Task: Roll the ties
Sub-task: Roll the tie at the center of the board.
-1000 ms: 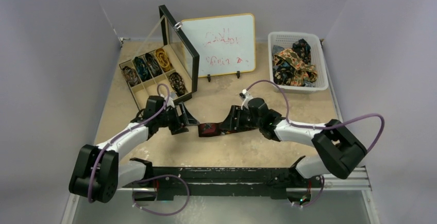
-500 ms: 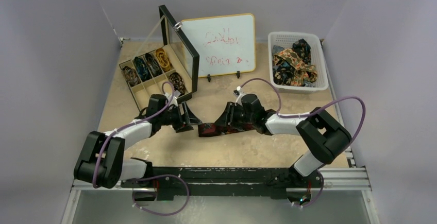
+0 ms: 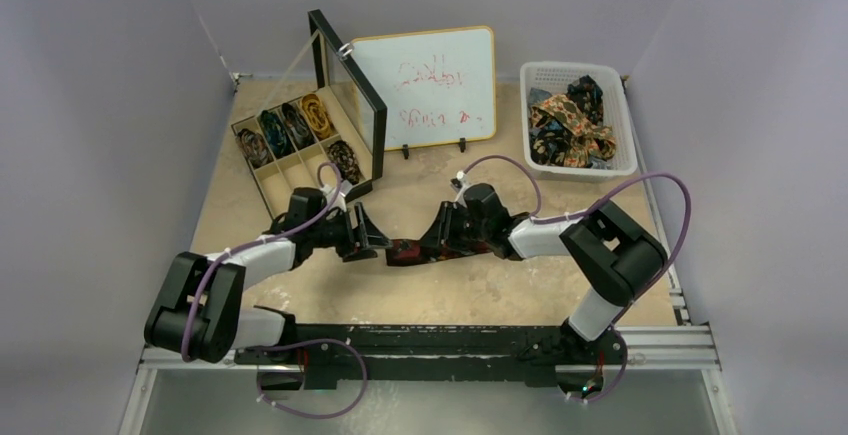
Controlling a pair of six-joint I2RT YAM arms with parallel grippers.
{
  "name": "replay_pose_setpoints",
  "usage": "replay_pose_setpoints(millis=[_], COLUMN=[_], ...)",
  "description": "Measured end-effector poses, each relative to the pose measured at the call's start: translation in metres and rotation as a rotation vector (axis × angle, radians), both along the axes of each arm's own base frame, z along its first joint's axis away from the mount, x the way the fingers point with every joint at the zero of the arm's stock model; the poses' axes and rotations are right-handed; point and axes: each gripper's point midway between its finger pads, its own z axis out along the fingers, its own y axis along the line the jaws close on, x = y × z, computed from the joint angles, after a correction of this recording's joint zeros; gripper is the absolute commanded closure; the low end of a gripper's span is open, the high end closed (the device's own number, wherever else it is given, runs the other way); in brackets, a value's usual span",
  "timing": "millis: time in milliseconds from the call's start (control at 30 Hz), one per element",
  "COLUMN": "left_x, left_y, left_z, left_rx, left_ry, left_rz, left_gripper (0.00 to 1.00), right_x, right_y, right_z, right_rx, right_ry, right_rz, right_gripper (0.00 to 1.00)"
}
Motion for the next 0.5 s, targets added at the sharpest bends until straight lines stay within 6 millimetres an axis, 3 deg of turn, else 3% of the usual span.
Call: replay_pose_setpoints(millis=[500], left_x=[0.0005], left_y=[-0.0072], left_z=[-0.0078], left_rx=[-0.038], left_ry=[0.054], left_rz=[0.003], left_gripper=[0.36], right_x=[0.0026], right_y=[0.0021], right_z=[-0.0043], right_rx=[0.002], right_ry=[0.013], right_rz=[0.007], right_gripper=[0.72])
